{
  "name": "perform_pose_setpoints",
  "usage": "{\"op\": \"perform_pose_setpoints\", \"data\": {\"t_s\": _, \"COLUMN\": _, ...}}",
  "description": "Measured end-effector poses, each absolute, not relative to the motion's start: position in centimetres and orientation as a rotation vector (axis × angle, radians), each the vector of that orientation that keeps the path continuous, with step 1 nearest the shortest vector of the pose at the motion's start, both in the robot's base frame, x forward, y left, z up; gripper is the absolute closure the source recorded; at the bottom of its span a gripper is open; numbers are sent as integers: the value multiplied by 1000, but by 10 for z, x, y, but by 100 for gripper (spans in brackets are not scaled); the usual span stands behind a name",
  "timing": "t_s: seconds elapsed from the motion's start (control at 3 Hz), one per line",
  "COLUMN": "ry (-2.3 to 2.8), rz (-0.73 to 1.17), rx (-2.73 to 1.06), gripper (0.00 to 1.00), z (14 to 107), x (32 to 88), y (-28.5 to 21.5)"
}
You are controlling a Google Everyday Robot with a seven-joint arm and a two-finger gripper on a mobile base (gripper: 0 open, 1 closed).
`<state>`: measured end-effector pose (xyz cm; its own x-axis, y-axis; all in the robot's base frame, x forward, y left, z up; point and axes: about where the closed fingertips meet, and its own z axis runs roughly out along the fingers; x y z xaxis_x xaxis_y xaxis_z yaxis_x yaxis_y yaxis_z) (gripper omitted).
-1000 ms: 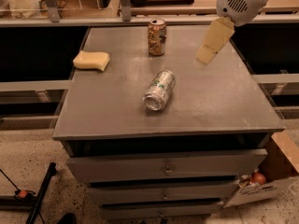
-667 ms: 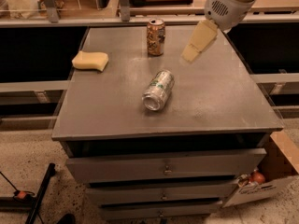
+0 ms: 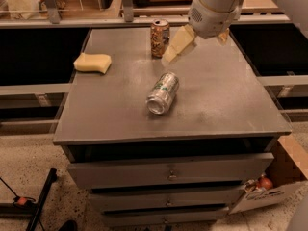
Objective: Place 7up can upright
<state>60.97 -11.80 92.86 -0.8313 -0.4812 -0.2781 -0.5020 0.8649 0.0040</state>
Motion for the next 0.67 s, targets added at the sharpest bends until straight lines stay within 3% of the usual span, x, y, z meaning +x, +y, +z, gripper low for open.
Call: {"op": "perform_pose_setpoints", "data": {"t_s": 0.67, "ry": 2877, "rz": 170, "rx": -403, "gripper": 0, "z": 916, "x": 621, "y": -99}}
